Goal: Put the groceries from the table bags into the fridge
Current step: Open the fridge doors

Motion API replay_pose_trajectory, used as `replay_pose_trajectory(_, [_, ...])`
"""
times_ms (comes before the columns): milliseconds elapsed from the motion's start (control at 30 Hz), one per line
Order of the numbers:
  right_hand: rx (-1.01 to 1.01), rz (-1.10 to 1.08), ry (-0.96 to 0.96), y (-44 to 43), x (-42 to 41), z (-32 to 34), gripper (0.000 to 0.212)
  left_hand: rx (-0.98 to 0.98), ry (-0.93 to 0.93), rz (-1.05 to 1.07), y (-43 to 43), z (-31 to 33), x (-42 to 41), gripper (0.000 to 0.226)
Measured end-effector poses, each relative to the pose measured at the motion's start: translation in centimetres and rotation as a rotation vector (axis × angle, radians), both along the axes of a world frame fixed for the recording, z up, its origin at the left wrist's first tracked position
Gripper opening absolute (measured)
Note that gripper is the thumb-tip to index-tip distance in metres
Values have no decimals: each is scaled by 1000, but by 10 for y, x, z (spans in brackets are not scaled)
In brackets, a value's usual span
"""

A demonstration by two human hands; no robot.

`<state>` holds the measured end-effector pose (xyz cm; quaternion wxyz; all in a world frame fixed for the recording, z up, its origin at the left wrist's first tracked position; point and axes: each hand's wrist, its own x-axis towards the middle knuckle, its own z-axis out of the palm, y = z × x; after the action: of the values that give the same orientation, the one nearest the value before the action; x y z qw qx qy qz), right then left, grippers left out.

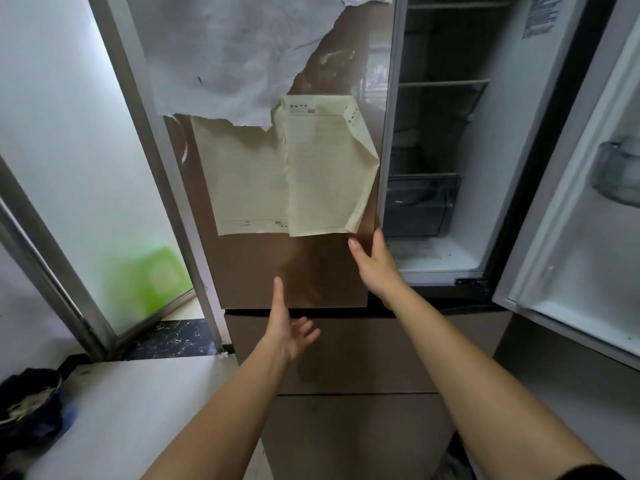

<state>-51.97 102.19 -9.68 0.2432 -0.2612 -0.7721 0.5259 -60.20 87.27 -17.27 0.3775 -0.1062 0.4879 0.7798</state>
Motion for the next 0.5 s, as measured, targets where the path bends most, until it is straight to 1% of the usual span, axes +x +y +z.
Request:
replay_pose_trajectory(67, [24,-16,1,0,1,-4,72,155,-26,-4,9,5,4,112])
replay_pose_trajectory(200, [43,-10,17,1,4,-3,67,271,-2,4,25,8,1,97])
replay_pose_trajectory(267, [51,-11,27,-1,5,-2,66,282,36,-7,29,4,-1,97])
replay_pose_trajectory(367, [70,-11,34,-1,7,-7,65,254,76,-5,30,-2,-1,105])
replay_pose_trajectory(500, [109,24,25,5,15,-20,66,218,93,5,28,2,5,102])
